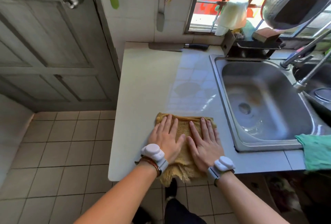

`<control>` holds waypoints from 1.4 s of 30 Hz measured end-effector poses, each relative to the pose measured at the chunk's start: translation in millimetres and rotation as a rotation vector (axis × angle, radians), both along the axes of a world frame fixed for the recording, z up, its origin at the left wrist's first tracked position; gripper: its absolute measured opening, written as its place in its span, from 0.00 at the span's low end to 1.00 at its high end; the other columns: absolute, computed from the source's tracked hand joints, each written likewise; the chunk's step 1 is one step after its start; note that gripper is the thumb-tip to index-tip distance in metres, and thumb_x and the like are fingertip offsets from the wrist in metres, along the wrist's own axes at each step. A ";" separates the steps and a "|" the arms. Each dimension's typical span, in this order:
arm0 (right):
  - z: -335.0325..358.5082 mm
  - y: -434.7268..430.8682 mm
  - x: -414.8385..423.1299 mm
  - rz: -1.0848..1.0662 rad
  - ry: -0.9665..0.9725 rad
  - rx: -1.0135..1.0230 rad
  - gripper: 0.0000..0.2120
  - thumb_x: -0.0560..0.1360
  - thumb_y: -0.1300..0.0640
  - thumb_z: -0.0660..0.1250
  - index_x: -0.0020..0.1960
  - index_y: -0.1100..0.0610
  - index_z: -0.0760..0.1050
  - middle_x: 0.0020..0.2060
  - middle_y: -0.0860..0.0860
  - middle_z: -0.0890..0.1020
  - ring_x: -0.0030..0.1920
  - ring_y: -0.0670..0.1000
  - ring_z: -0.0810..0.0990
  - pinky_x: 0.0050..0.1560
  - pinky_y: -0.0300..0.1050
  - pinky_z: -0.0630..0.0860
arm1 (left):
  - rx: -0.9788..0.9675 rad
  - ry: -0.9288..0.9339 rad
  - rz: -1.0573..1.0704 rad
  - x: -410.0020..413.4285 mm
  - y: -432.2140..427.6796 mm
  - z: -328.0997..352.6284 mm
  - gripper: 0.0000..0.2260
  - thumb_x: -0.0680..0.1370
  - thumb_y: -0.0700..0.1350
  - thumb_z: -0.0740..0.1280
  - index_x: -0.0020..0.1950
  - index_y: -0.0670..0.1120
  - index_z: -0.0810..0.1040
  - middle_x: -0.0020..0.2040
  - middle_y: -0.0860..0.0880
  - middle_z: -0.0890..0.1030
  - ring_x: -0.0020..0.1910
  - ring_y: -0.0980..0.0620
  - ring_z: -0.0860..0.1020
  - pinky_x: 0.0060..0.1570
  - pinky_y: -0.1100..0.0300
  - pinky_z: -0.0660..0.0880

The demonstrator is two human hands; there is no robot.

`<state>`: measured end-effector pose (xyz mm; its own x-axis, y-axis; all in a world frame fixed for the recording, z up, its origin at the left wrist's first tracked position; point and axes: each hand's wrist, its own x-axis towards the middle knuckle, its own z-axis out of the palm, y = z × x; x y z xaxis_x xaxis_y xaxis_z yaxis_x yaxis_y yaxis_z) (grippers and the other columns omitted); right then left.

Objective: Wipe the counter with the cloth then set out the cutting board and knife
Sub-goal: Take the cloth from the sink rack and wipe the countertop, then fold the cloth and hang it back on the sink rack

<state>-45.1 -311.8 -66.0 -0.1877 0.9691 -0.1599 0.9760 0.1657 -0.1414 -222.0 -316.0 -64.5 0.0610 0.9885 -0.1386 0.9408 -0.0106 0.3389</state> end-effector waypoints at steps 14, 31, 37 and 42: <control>0.4 156.0 -33.6 0.101 0.037 0.034 0.27 0.79 0.35 0.41 0.78 0.38 0.51 0.80 0.52 0.55 0.79 0.57 0.51 0.76 0.59 0.50 | 0.032 0.153 0.090 -23.9 144.4 -8.5 0.31 0.80 0.64 0.50 0.80 0.51 0.53 0.82 0.47 0.53 0.80 0.47 0.52 0.78 0.49 0.50; 43.4 292.3 4.8 0.340 -0.032 -0.108 0.06 0.73 0.60 0.67 0.46 0.52 0.81 0.43 0.53 0.82 0.37 0.53 0.78 0.30 0.41 0.68 | -0.034 0.046 0.137 -96.6 226.4 68.5 0.06 0.74 0.47 0.74 0.49 0.48 0.85 0.48 0.45 0.85 0.49 0.45 0.80 0.44 0.60 0.69; 97.1 342.9 -6.7 0.219 0.153 0.141 0.03 0.75 0.58 0.69 0.45 0.50 0.80 0.43 0.53 0.80 0.39 0.53 0.74 0.36 0.43 0.65 | 0.215 -0.073 0.285 -107.2 256.3 134.8 0.07 0.75 0.46 0.70 0.50 0.47 0.86 0.47 0.45 0.87 0.47 0.47 0.81 0.50 0.61 0.71; 173.9 347.8 -1.3 0.170 0.426 0.470 0.04 0.73 0.53 0.70 0.46 0.51 0.81 0.43 0.52 0.85 0.43 0.56 0.79 0.39 0.48 0.76 | 0.555 -0.165 0.296 -111.6 258.4 199.9 0.08 0.76 0.48 0.70 0.52 0.48 0.86 0.49 0.45 0.87 0.49 0.47 0.82 0.56 0.58 0.76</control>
<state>-46.4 35.9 107.9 -0.2981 0.8688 0.3955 0.8052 0.4513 -0.3846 -333.6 -57.6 135.4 -0.2481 0.8886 0.3858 0.8670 0.0260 0.4977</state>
